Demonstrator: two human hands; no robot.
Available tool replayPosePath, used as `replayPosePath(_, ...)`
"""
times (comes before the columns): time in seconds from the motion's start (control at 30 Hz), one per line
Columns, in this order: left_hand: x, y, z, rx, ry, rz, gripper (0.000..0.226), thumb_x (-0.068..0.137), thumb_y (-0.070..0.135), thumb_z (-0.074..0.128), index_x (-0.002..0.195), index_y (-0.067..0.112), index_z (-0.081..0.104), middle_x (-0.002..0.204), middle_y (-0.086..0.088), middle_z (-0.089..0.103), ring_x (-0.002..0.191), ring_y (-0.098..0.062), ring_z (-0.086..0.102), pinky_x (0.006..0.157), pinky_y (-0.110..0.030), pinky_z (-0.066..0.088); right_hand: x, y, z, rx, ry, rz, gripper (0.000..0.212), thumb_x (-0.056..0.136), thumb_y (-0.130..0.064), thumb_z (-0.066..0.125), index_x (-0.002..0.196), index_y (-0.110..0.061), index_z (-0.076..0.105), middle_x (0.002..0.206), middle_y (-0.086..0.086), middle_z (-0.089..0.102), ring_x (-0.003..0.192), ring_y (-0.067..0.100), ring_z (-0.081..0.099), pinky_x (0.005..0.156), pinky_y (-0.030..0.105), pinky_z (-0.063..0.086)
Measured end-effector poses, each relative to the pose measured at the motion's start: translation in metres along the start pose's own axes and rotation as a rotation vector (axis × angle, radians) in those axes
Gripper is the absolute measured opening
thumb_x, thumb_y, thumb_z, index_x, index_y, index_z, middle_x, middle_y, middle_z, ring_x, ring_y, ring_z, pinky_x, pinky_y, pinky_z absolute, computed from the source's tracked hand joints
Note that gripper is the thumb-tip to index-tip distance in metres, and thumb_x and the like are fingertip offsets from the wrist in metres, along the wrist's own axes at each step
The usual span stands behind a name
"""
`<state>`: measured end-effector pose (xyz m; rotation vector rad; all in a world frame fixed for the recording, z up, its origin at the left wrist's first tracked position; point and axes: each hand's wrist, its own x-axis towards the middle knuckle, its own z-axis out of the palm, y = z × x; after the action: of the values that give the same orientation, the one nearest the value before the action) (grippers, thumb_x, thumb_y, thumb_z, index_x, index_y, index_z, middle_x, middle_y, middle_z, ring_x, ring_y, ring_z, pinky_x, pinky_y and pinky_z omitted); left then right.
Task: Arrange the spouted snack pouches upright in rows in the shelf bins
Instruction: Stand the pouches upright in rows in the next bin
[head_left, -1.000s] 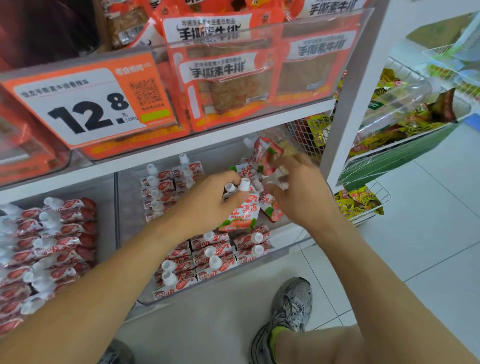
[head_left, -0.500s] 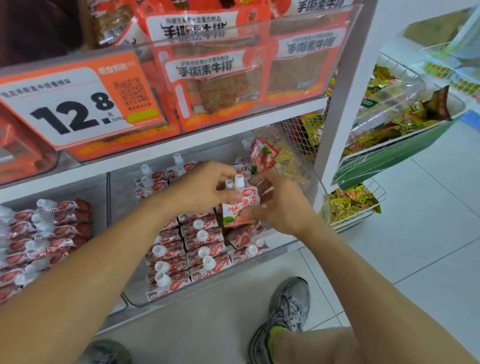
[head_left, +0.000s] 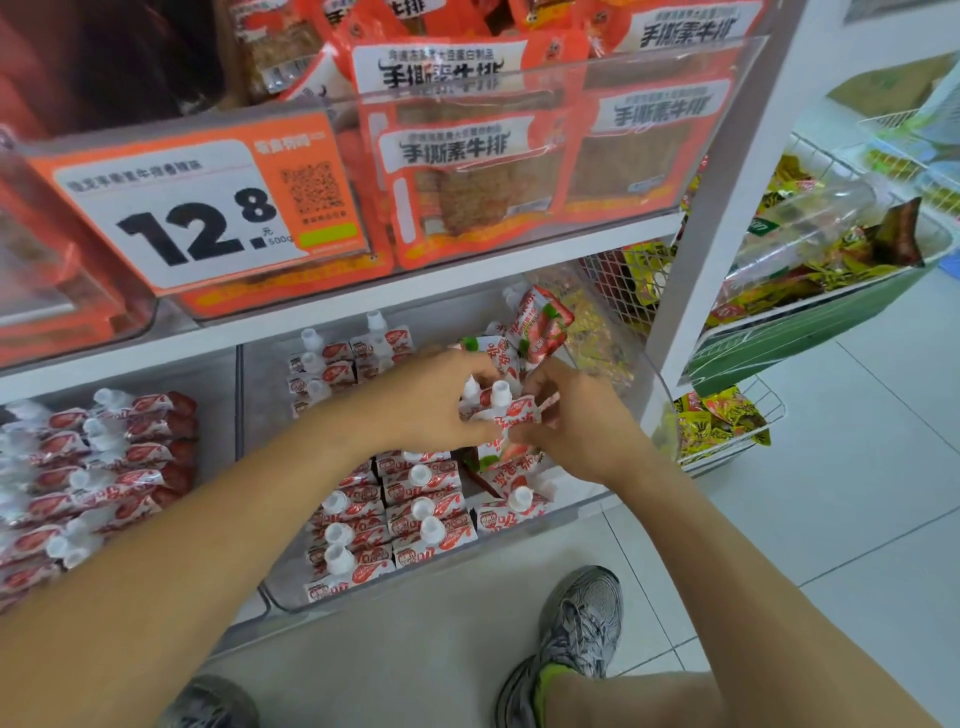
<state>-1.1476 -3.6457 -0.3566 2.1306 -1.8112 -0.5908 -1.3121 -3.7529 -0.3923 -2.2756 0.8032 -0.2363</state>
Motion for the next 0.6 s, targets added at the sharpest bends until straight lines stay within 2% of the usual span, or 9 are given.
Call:
replayPosePath(0.1, -0.003, 0.006, 0.007, 0.038, 0.126, 0.011, 0.033, 0.075, 0.044, 0.079, 0.100, 0.027, 0.064, 0.067, 0.021, 0.047, 0.059, 0.004, 0.046, 0.052, -0.020, 0.032, -0.002, -0.003, -0.003, 0.033, -0.058, 0.047, 0.049, 0.071, -0.034, 0.087, 0.102, -0.015, 0.055, 0.092, -0.002, 0.066, 0.076, 0.016, 0.066, 0.068, 0.034, 0.056)
replayPosePath(0.2, -0.002, 0.002, 0.007, 0.002, 0.157, 0.008, 0.025, 0.076, 0.038, 0.080, 0.094, 0.024, 0.069, 0.075, 0.011, 0.064, 0.064, 0.000, 0.055, 0.055, -0.025, 0.041, -0.008, -0.001, -0.018, -0.141, -0.229, 0.237, 0.061, 0.068, -0.047, 0.086, 0.107, -0.014, 0.052, 0.091, -0.003, 0.066, 0.083, 0.016, 0.064, 0.071, 0.032, 0.054)
replayPosePath(0.27, -0.003, -0.001, 0.005, -0.018, 0.165, -0.005, 0.024, 0.076, 0.036, 0.081, 0.094, 0.024, 0.070, 0.078, 0.011, 0.066, 0.063, 0.001, 0.054, 0.053, -0.021, 0.037, -0.013, -0.002, -0.022, -0.273, -0.429, 0.275, 0.060, 0.073, -0.051, 0.080, 0.114, -0.014, 0.057, 0.096, -0.001, 0.070, 0.089, 0.017, 0.066, 0.075, 0.030, 0.052)
replayPosePath(0.3, -0.003, -0.001, 0.004, -0.021, 0.167, -0.007, 0.024, 0.075, 0.036, 0.081, 0.094, 0.024, 0.070, 0.074, 0.014, 0.062, 0.061, 0.004, 0.052, 0.051, -0.019, 0.034, -0.015, -0.003, -0.021, -0.258, -0.482, 0.283, 0.057, 0.074, -0.049, 0.080, 0.114, -0.015, 0.058, 0.096, 0.000, 0.071, 0.087, 0.015, 0.068, 0.075, 0.029, 0.053)
replayPosePath(0.37, -0.004, 0.001, 0.005, -0.014, 0.166, -0.003, 0.023, 0.075, 0.036, 0.081, 0.091, 0.026, 0.069, 0.067, 0.018, 0.056, 0.058, 0.005, 0.050, 0.051, -0.020, 0.033, -0.013, -0.001, -0.018, -0.132, -0.465, 0.320, 0.047, 0.071, -0.032, 0.085, 0.107, -0.017, 0.058, 0.082, 0.000, 0.074, 0.068, 0.013, 0.071, 0.063, 0.027, 0.056)
replayPosePath(0.43, -0.004, 0.003, 0.006, -0.010, 0.175, -0.002, 0.020, 0.075, 0.036, 0.081, 0.088, 0.027, 0.069, 0.064, 0.019, 0.053, 0.056, 0.004, 0.049, 0.052, -0.022, 0.034, -0.010, 0.002, -0.018, -0.104, -0.408, 0.326, 0.042, 0.064, -0.015, 0.083, 0.097, -0.022, 0.058, 0.078, 0.001, 0.071, 0.060, 0.015, 0.068, 0.056, 0.028, 0.055)
replayPosePath(0.53, -0.005, 0.003, 0.005, -0.011, 0.203, -0.011, 0.019, 0.076, 0.034, 0.080, 0.089, 0.025, 0.069, 0.060, 0.021, 0.047, 0.054, 0.004, 0.047, 0.051, -0.021, 0.032, -0.008, 0.009, -0.019, -0.147, -0.428, 0.267, 0.036, 0.059, -0.018, 0.082, 0.086, -0.028, 0.059, 0.084, -0.003, 0.066, 0.066, 0.013, 0.065, 0.059, 0.028, 0.052)
replayPosePath(0.6, -0.007, 0.003, 0.005, 0.001, 0.226, -0.020, 0.019, 0.077, 0.033, 0.079, 0.091, 0.023, 0.069, 0.057, 0.021, 0.044, 0.053, 0.003, 0.046, 0.052, -0.022, 0.035, -0.008, 0.010, -0.016, -0.195, -0.494, 0.228, 0.036, 0.062, -0.028, 0.085, 0.090, -0.029, 0.063, 0.089, -0.006, 0.068, 0.077, 0.010, 0.064, 0.067, 0.025, 0.049)
